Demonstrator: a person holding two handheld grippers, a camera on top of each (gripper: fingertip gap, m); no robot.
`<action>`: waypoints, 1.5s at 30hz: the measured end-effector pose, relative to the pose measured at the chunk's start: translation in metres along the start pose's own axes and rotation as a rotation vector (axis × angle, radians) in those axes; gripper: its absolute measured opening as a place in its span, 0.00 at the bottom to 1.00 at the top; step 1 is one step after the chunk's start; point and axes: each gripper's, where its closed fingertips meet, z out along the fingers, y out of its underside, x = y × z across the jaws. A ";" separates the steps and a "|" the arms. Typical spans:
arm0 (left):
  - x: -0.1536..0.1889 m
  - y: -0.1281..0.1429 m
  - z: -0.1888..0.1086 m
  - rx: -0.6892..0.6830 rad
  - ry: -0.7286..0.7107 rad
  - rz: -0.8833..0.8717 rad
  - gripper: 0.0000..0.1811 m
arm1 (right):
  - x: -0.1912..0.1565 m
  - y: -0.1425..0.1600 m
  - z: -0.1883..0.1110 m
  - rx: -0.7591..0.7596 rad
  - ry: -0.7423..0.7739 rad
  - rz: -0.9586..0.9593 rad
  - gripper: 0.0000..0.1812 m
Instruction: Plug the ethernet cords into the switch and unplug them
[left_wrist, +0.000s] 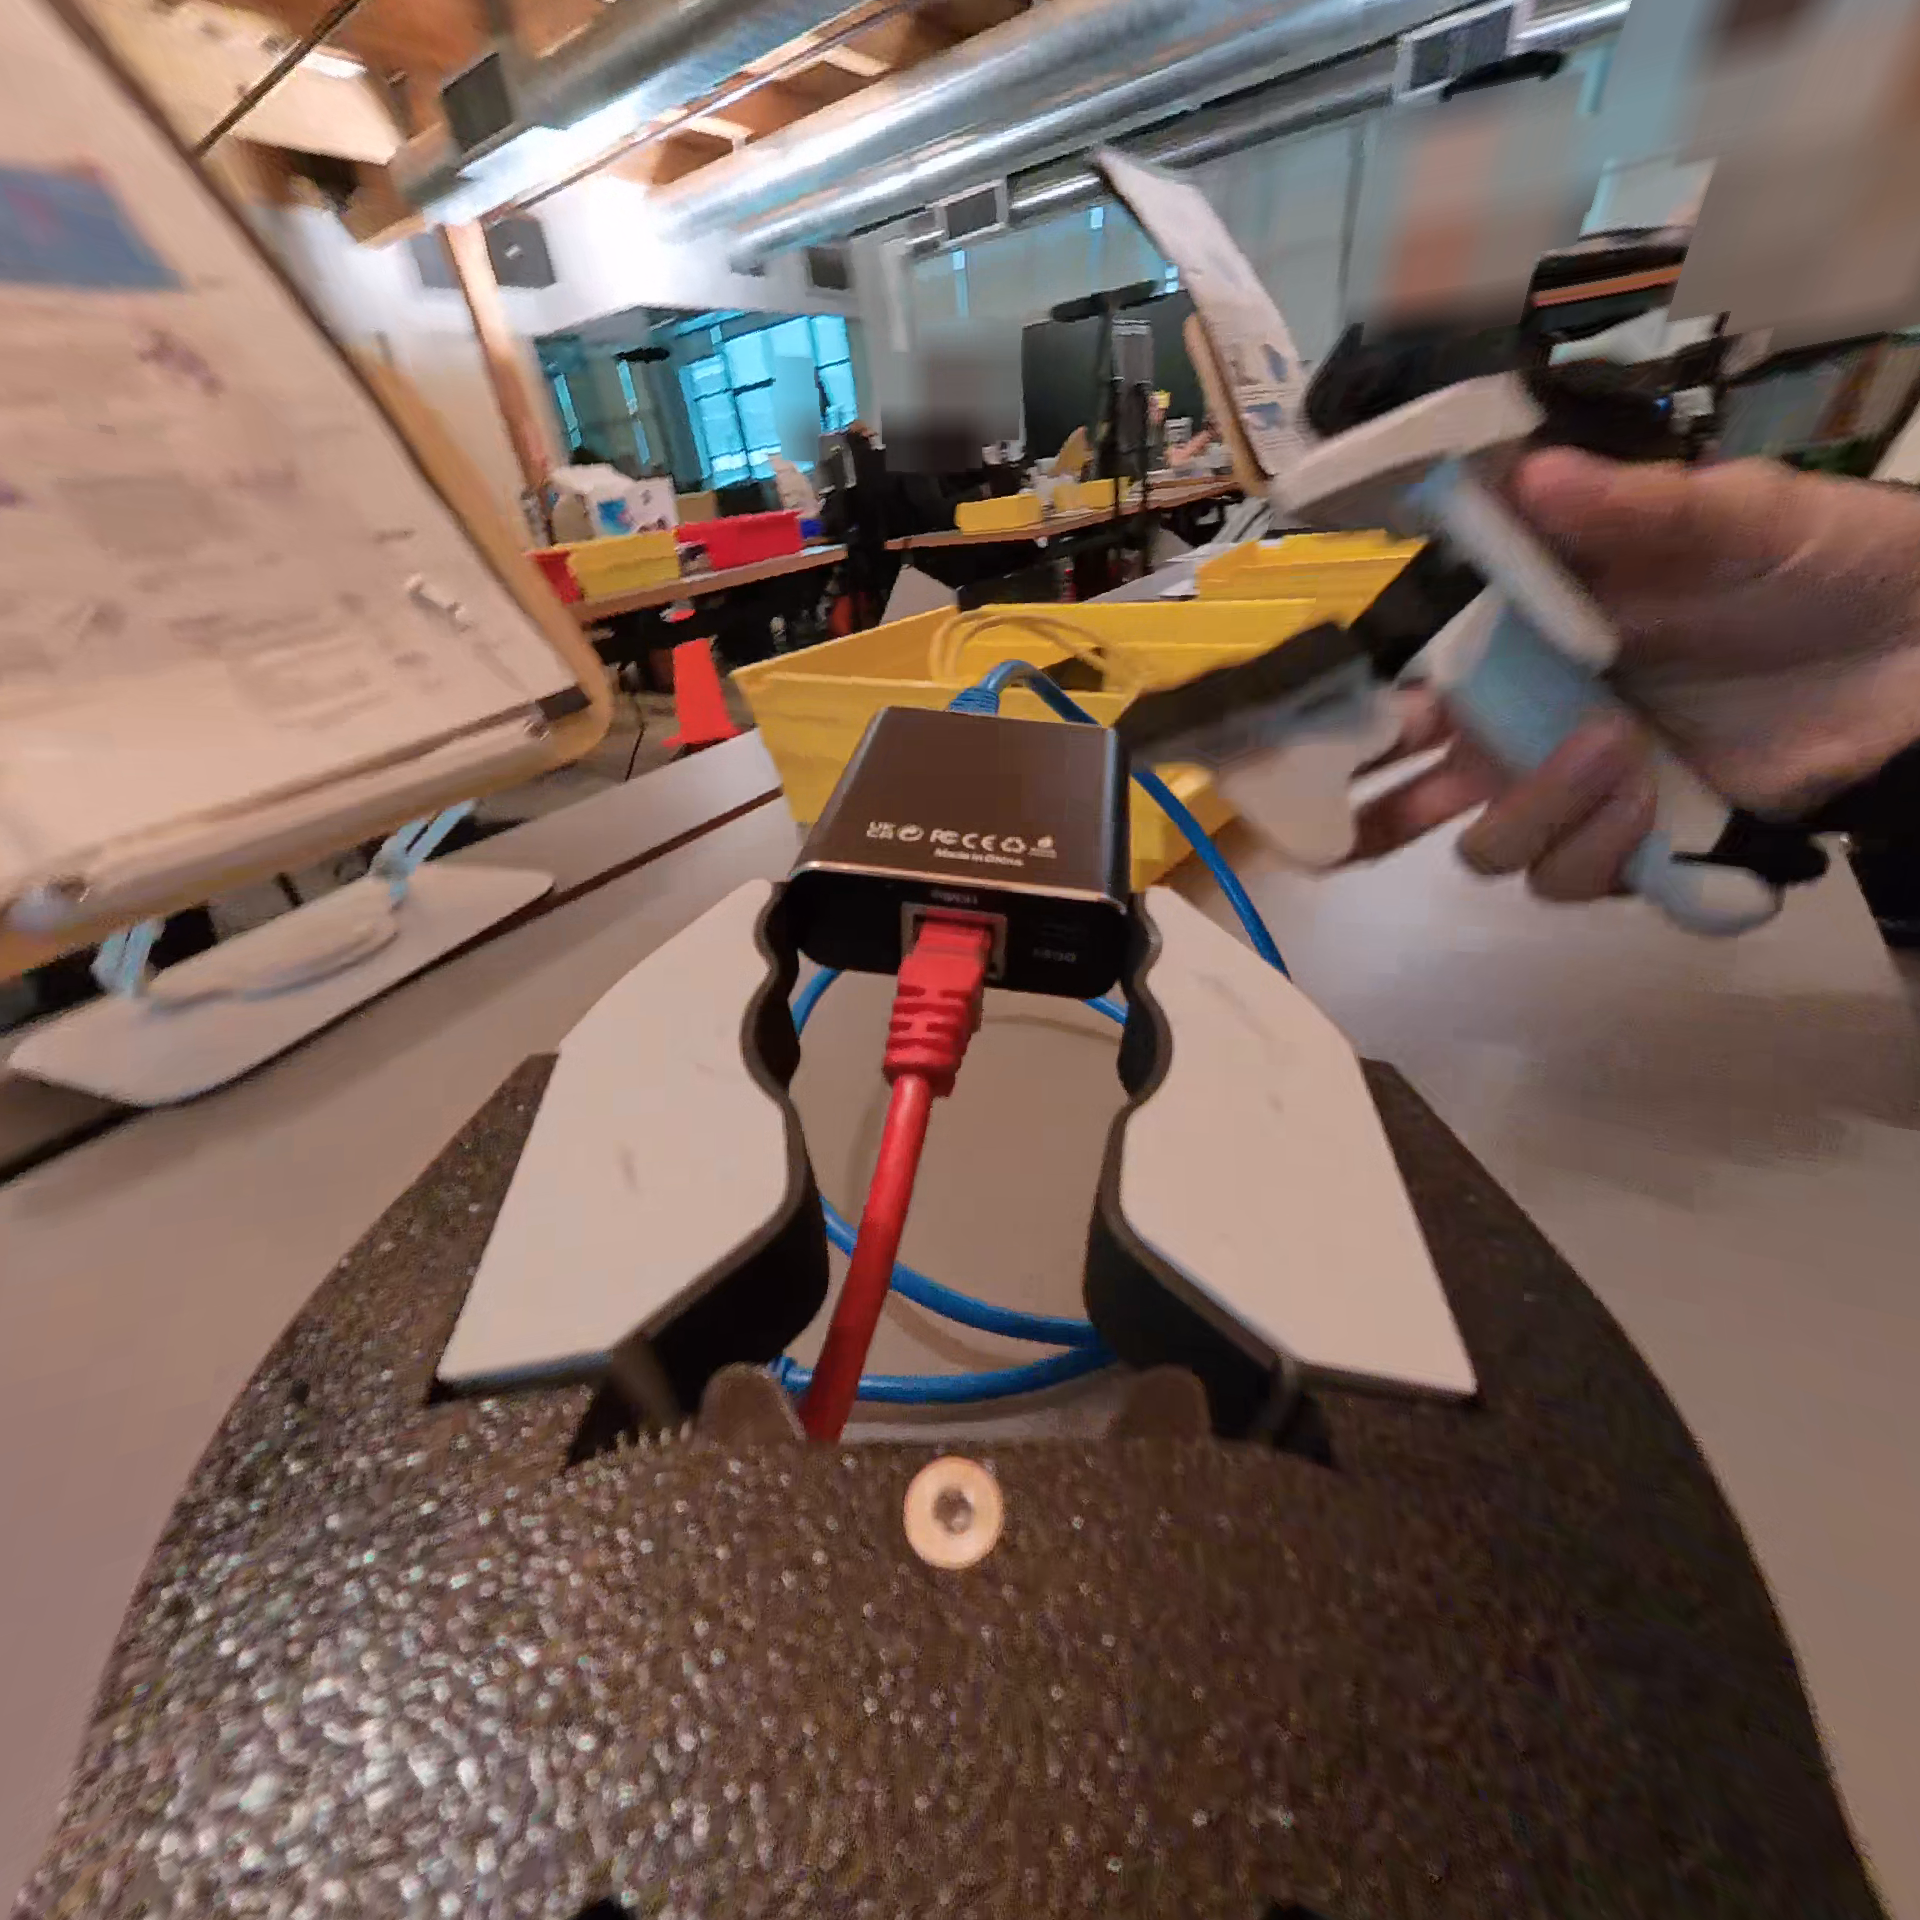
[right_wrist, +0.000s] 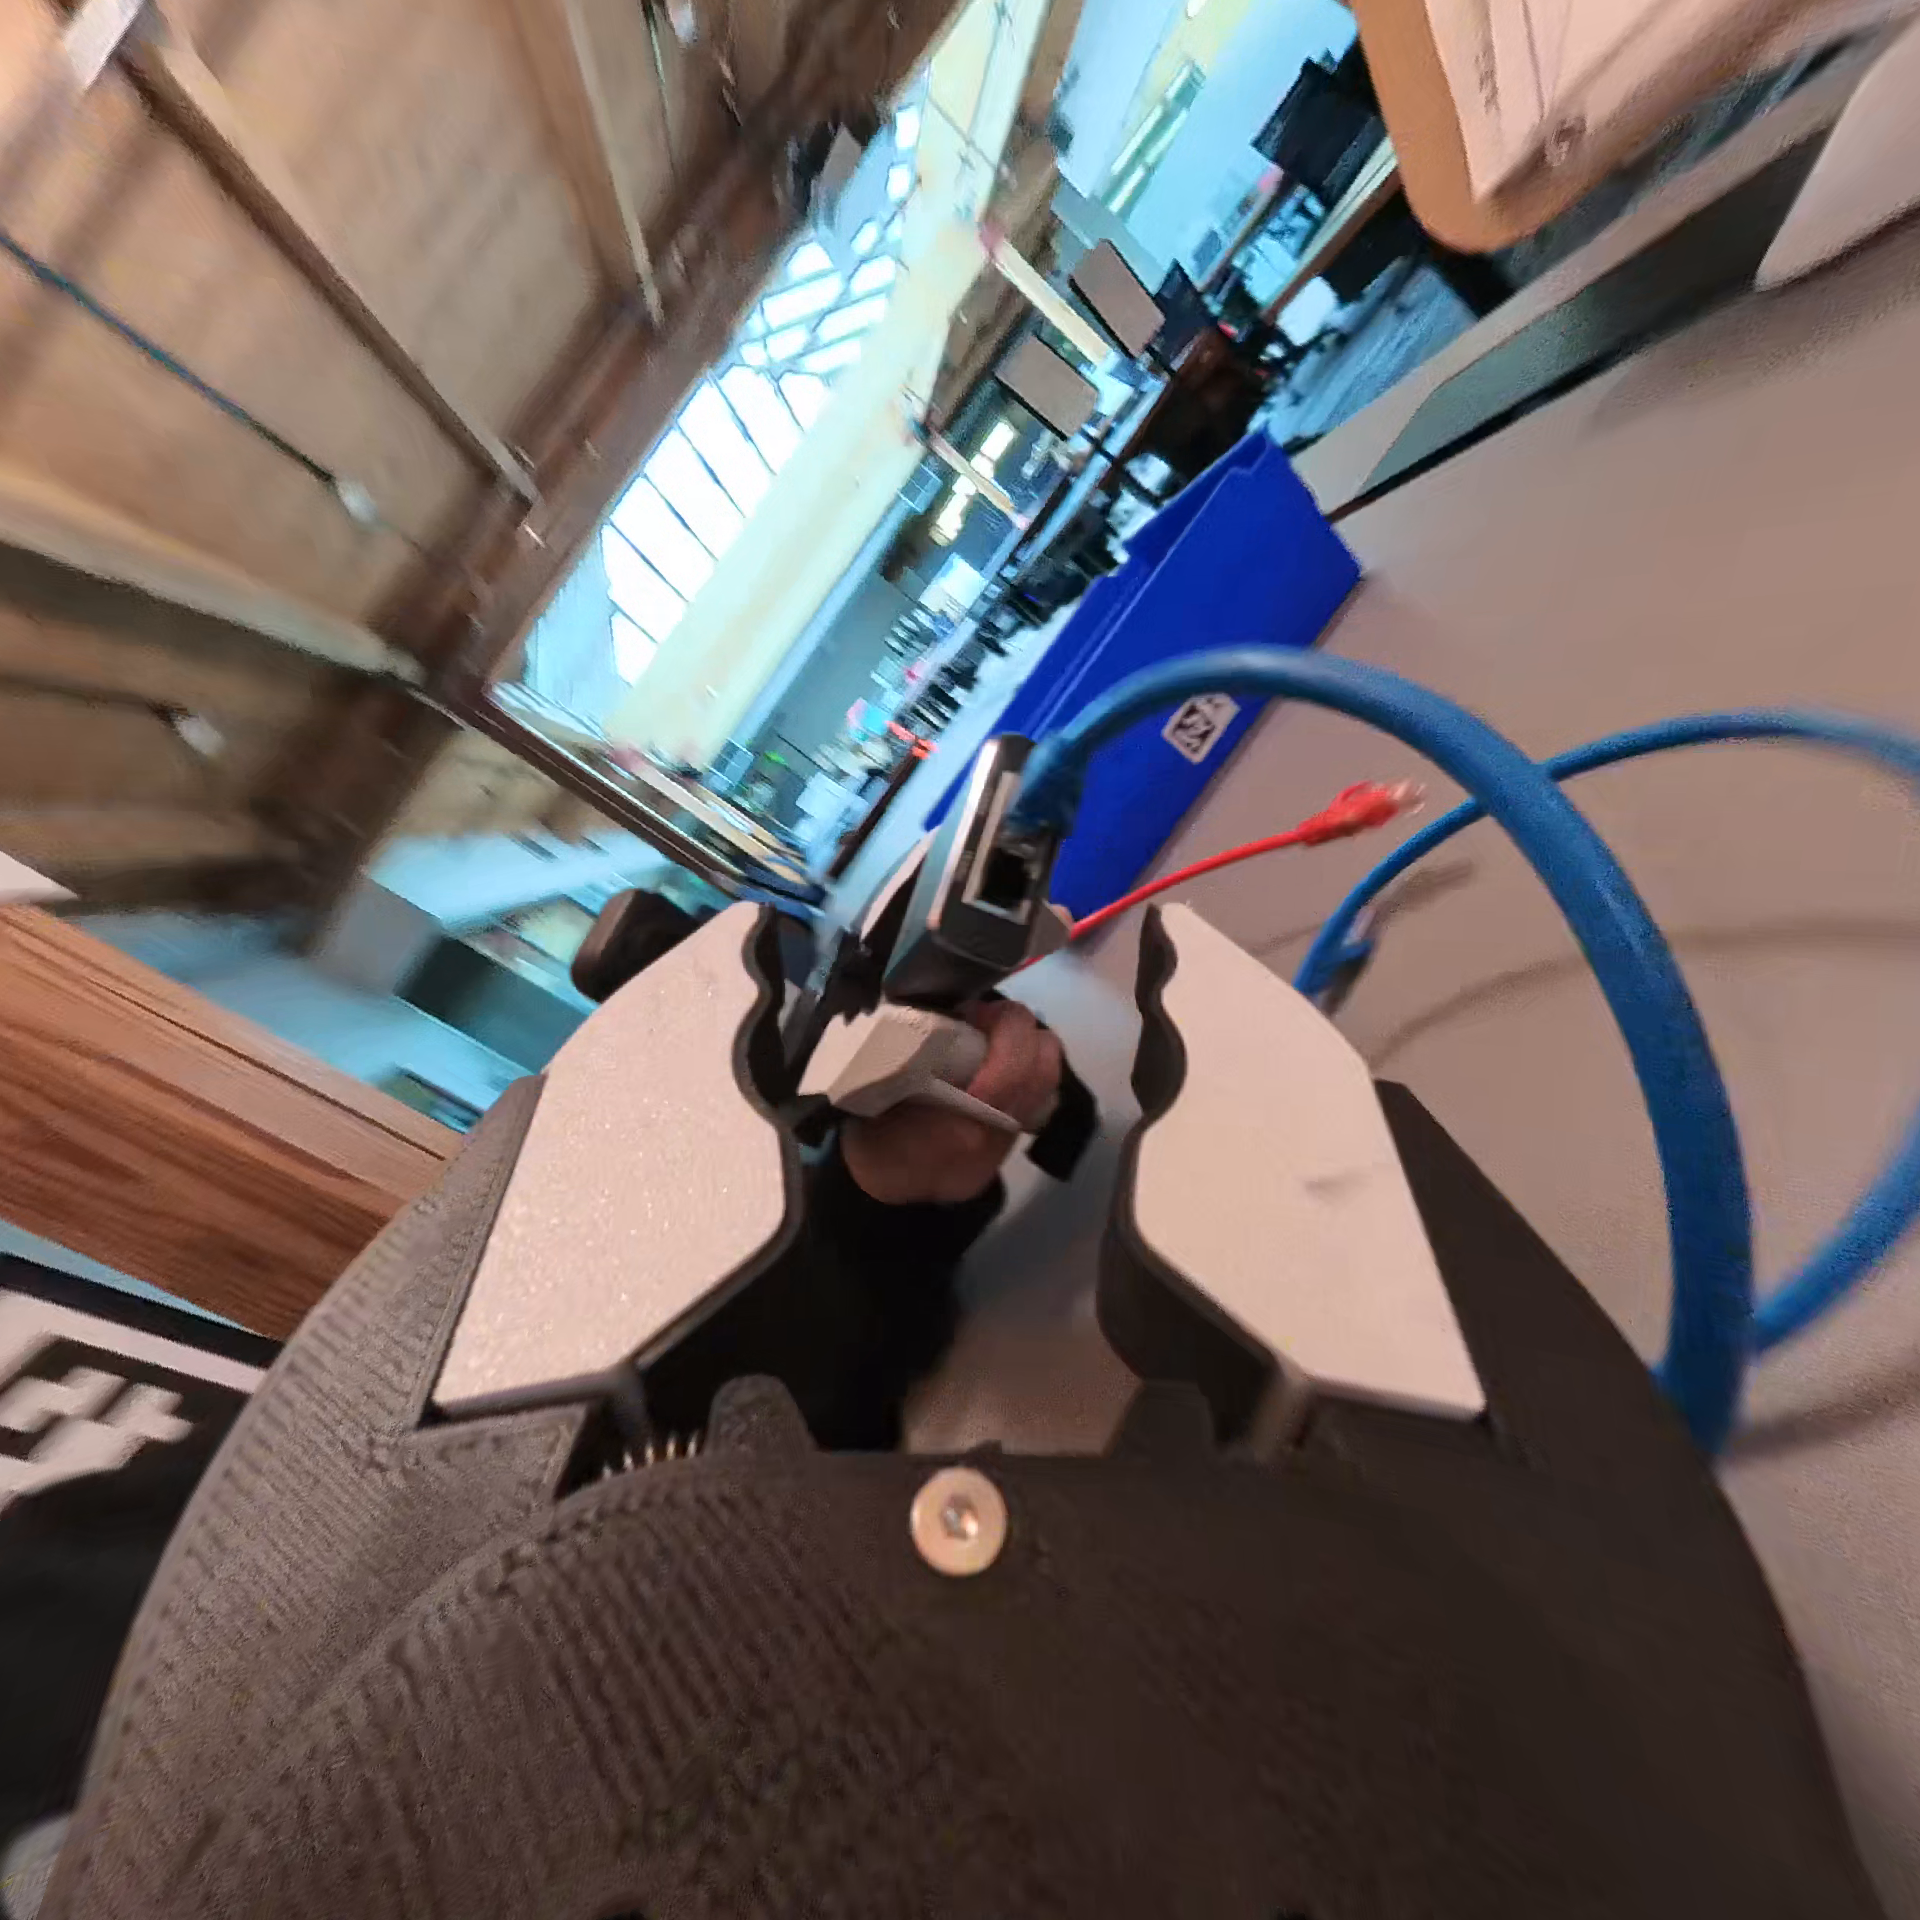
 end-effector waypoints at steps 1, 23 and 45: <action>0.006 -0.004 0.001 0.012 0.021 0.021 0.33 | 0.002 0.004 0.002 0.020 -0.030 0.059 0.35; 0.045 -0.005 0.019 0.005 0.026 0.224 0.33 | 0.013 -0.007 -0.012 0.341 -0.143 0.294 0.07; 0.049 0.004 0.028 -0.038 -0.087 0.300 0.33 | 0.018 -0.006 -0.019 0.457 -0.151 0.224 0.07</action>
